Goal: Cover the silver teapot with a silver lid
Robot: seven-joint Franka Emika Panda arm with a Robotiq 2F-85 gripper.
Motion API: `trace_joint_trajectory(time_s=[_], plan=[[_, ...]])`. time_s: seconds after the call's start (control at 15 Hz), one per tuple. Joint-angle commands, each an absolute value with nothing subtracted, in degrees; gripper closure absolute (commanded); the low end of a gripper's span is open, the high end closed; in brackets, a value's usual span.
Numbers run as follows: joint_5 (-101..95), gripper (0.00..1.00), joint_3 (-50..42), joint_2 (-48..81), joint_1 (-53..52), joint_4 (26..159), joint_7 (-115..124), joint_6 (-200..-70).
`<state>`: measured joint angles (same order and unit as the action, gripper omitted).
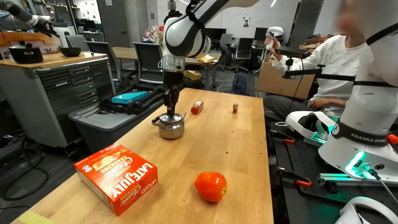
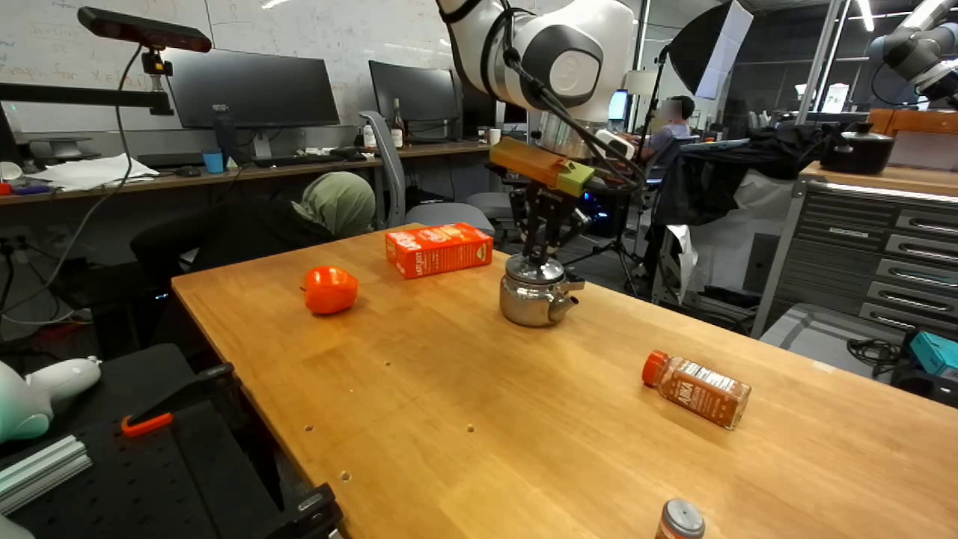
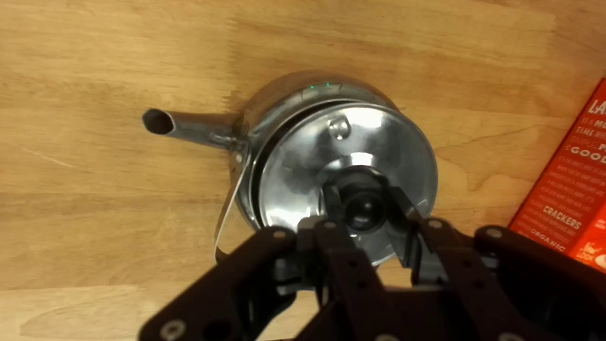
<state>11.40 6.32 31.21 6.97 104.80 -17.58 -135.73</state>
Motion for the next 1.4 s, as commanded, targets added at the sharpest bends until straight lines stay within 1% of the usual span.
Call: trace_joint_trajectory(time_s=[0.0, 1.33], plan=[[13.04, 0.90, 7.18, 30.69, 7.47, 105.24, -18.92, -136.60], [12.12, 0.90, 5.74, 31.53, 8.83, 104.17, -17.96, -136.26]])
